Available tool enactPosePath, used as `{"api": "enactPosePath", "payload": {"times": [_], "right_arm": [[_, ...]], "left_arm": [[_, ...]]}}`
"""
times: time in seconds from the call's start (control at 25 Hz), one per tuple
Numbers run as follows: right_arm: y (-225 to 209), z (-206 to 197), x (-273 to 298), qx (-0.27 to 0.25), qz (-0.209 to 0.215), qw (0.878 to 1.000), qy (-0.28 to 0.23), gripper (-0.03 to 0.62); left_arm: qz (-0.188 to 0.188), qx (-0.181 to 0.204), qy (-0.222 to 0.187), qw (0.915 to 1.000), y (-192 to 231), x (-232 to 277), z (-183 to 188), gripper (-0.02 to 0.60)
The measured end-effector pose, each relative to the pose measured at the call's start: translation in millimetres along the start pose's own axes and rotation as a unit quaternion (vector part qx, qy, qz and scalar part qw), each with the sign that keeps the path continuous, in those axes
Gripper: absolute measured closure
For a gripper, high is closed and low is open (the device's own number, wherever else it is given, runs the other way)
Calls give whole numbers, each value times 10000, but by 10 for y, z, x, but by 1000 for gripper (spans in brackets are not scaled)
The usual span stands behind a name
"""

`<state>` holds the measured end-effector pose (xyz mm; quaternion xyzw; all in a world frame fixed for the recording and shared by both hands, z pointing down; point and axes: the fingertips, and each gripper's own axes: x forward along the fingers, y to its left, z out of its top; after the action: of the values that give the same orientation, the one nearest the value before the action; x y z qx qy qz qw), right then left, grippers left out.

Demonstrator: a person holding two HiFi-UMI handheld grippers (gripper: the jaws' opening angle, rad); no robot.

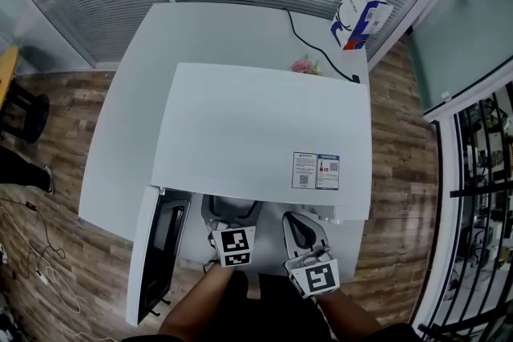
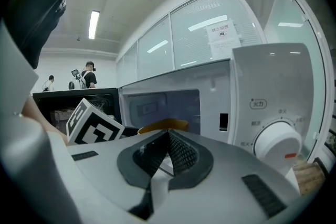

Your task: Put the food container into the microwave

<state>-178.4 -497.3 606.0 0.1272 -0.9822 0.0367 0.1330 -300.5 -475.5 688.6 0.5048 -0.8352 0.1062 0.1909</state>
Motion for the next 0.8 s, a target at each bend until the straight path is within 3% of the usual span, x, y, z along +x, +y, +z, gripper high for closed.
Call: {"api": "enactPosePath", "payload": {"times": [0.44, 0.8], "right_arm": [[263, 388, -118, -158, -121, 9985, -509, 595], [605, 822, -312, -415, -195, 9938, -1012, 595]], "left_arm": [[-303, 181, -487, 9982, -24, -832, 291, 68], [-116, 447, -907, 9948, 110, -1446, 547, 508]]}}
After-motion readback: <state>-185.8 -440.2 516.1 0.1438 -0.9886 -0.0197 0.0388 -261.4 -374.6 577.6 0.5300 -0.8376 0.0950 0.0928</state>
